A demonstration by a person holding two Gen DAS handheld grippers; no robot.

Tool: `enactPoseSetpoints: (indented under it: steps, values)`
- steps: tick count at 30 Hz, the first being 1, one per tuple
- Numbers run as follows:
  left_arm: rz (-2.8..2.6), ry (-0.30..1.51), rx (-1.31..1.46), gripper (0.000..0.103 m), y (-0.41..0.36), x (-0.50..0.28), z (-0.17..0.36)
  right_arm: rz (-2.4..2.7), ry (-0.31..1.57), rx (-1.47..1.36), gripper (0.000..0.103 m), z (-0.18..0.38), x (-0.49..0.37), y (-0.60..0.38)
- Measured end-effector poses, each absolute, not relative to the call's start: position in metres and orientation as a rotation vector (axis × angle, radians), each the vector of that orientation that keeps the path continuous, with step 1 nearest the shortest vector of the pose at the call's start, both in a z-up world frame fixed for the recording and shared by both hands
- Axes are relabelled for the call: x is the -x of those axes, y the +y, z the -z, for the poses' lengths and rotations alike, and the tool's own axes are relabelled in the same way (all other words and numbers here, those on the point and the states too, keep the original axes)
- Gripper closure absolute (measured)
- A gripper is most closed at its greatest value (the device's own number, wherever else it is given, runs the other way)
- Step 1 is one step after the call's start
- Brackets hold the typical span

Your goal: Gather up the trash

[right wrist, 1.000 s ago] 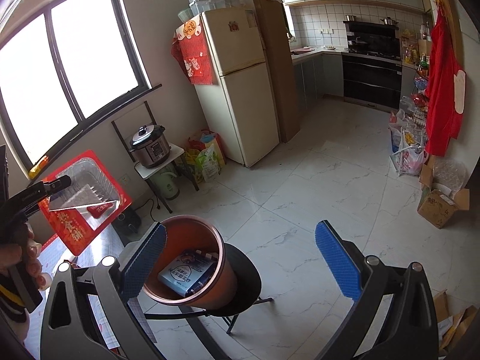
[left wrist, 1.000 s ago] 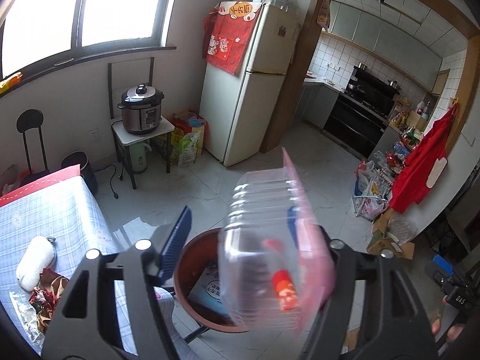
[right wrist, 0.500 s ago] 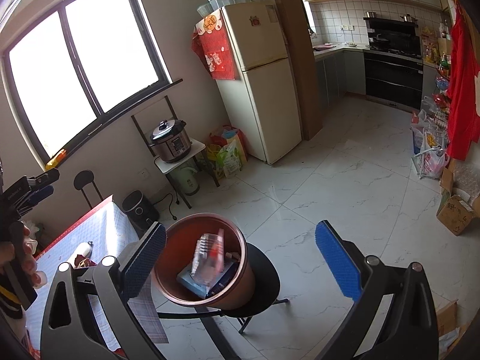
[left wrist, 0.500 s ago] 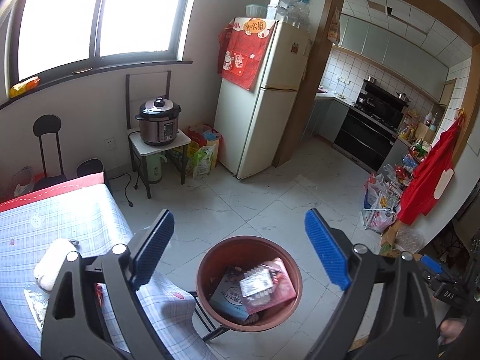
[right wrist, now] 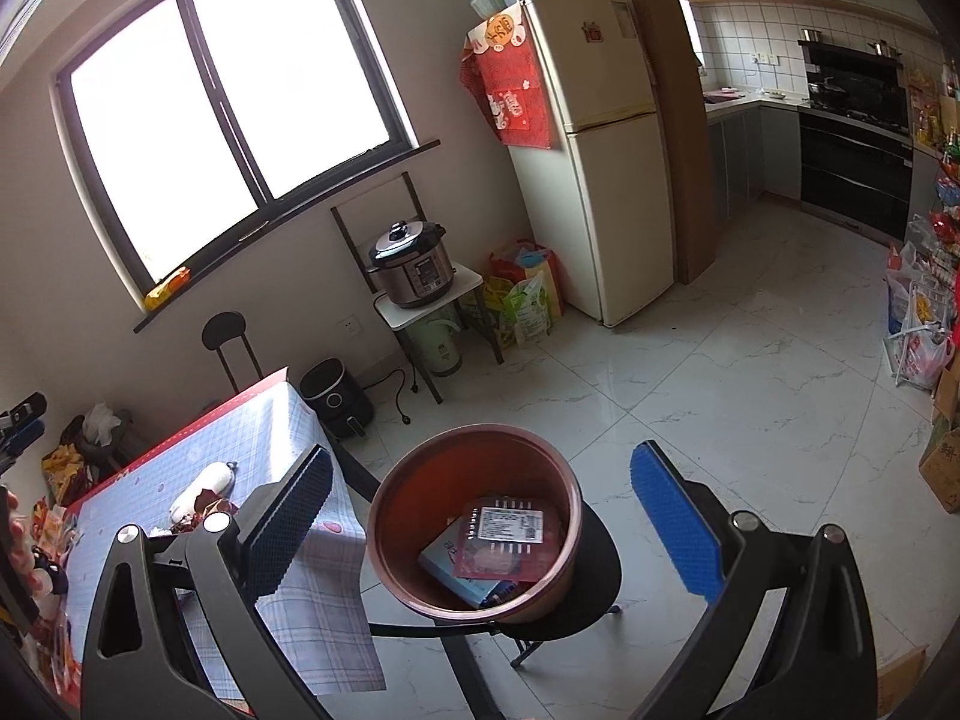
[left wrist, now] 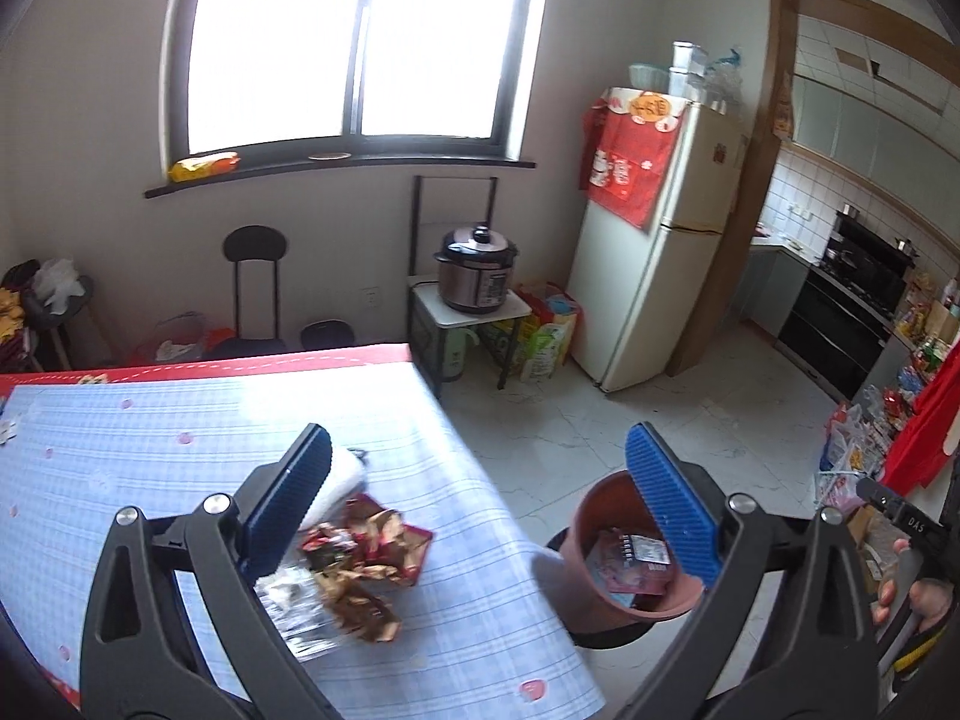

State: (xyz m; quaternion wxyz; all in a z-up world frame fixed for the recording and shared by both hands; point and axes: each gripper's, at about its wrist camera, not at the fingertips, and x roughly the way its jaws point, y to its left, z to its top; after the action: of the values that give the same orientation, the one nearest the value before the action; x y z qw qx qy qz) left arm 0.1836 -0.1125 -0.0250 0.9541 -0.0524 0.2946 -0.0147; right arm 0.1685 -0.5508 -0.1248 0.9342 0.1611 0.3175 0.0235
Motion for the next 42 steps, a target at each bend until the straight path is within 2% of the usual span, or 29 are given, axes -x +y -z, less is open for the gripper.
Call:
enactPoseSetpoints:
  steps: [12,25,33,42]
  values:
    - [-0.257,0.574,0.199,0.006,0.057,-0.076,0.011,-0.197,0.671,-0.228,0.005,0.103,-0.193,-0.425]
    - [-0.221,0.627,0.219,0.006,0.199,-0.030,0.031,-0.145,0.681,-0.204,0.005,0.094,-0.134,-0.286]
    - [-0.251,0.627,0.202,0.006,0.260,-0.007,0.025,-0.196,0.694,-0.211,0.005,0.105,-0.121,-0.218]
    - [-0.342,0.653,0.225,0.006,0.309,0.014,0.035,-0.282,0.764,-0.146,0.005,0.144,-0.158,-0.152]
